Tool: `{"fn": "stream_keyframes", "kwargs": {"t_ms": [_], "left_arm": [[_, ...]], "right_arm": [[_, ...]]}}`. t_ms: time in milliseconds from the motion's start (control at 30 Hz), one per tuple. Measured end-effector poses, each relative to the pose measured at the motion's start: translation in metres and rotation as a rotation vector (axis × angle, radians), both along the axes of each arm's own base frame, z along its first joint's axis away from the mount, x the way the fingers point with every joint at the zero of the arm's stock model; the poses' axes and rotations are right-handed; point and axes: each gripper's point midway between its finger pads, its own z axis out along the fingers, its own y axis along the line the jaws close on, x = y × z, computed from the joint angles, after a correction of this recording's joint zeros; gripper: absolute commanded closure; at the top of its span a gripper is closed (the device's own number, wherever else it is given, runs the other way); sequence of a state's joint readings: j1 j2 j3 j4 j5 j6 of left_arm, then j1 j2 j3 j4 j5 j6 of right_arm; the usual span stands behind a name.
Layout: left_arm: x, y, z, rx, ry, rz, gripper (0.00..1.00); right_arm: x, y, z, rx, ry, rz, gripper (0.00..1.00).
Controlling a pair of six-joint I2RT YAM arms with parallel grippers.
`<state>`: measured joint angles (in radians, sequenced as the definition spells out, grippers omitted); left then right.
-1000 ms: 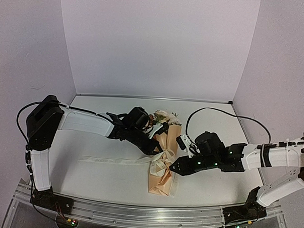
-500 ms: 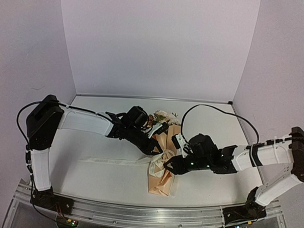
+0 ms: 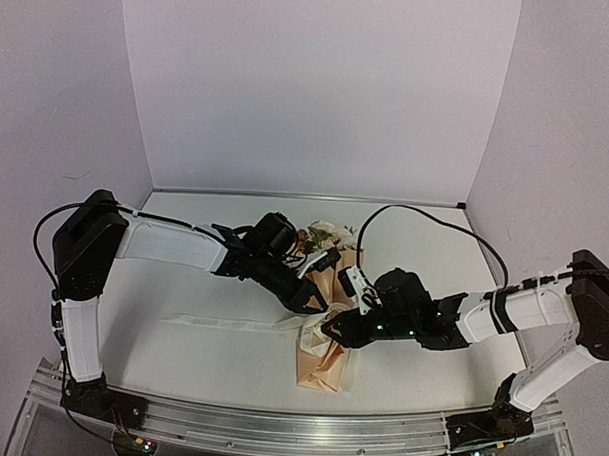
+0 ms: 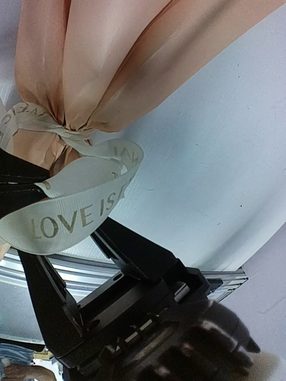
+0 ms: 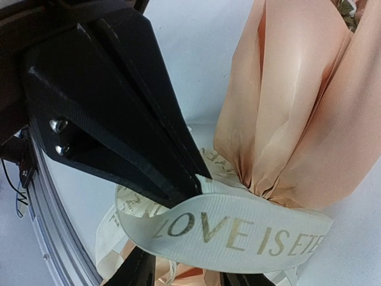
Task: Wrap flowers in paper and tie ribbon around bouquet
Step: Cross the half-tied ribbon over the folded bouquet.
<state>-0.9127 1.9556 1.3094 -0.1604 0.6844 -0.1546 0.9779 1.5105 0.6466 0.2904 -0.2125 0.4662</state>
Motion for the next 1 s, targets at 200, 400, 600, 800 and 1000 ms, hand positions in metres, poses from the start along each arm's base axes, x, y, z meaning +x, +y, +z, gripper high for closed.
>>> {"fn": "stream_keyframes", "kwargs": {"t_ms": [200,400,600,800,1000], "left_arm": [[-0.004,-0.001,0.002,-0.013,0.014,-0.02,1.0],[-0.006,-0.001,0.003,-0.018,0.022,-0.028,1.0],[-0.002,0.001,0.002,-0.013,0.019,-0.016,1.0],[0.012,0.005,0.0,0.003,0.0,0.029,1.0],[0.019,0.008,-0.002,0.013,-0.012,0.053,1.0]], "right_arm": [[-0.006,0.002,-0.005,0.002,0.019,0.032,0.74],[-0.012,0.004,-0.012,-0.003,0.045,0.066,1.0],[-0.016,0.0,-0.016,-0.009,0.054,0.068,1.0],[-0.019,-0.011,-0.011,-0.025,0.04,0.062,1.0],[-0.016,-0.026,-0.005,-0.101,0.003,0.049,1.0]]}}
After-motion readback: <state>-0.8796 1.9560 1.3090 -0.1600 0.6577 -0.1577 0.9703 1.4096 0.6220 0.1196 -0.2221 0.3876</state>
